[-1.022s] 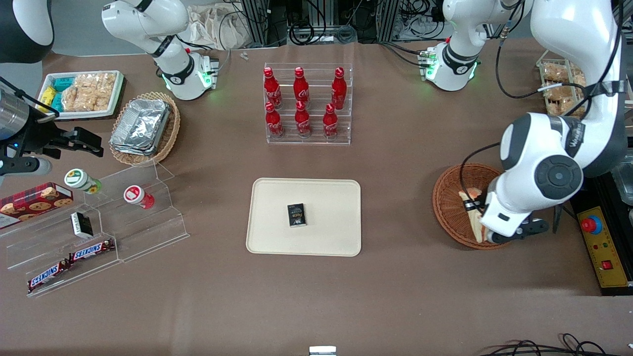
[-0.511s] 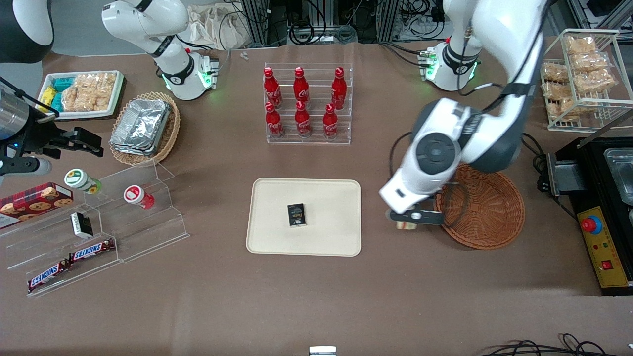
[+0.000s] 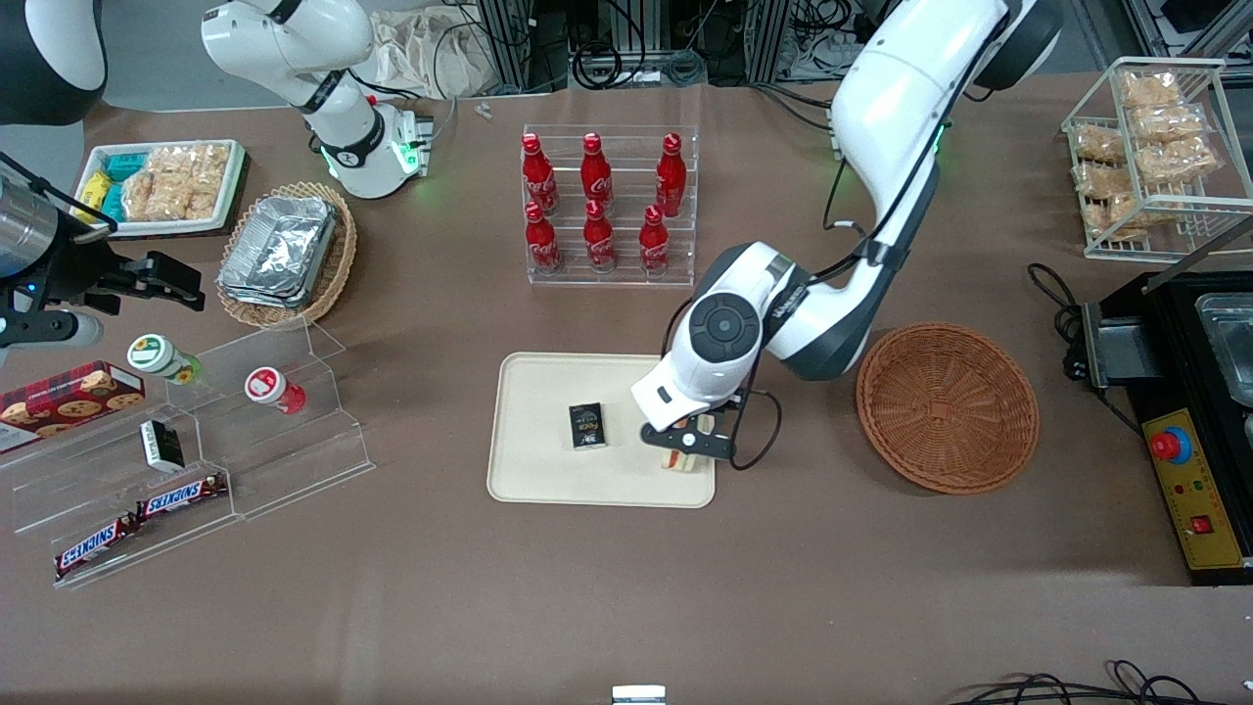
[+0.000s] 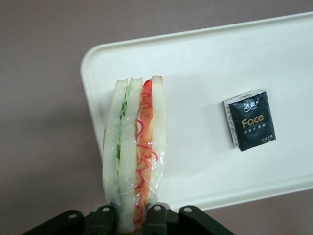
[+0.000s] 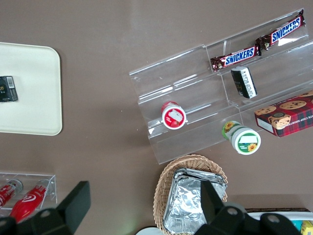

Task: Place sandwich from basket to tray
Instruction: 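Lower the sandwich onto the cream tray beside the black item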

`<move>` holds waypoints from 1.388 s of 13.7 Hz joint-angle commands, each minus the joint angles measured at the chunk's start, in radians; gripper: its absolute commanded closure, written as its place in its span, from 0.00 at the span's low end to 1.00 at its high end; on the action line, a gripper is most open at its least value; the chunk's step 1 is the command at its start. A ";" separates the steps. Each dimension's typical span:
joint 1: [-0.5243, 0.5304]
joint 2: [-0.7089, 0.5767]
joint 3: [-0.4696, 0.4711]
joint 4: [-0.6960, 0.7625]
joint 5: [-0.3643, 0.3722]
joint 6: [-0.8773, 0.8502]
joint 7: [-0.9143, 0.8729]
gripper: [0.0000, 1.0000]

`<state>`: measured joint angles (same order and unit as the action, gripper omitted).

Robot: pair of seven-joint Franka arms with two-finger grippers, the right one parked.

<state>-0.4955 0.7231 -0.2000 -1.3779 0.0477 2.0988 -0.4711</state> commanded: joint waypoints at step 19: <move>-0.012 -0.002 0.022 0.040 0.109 -0.023 -0.199 0.00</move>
<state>-0.5058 0.7813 -0.1795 -1.3344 0.1573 2.1530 -0.6515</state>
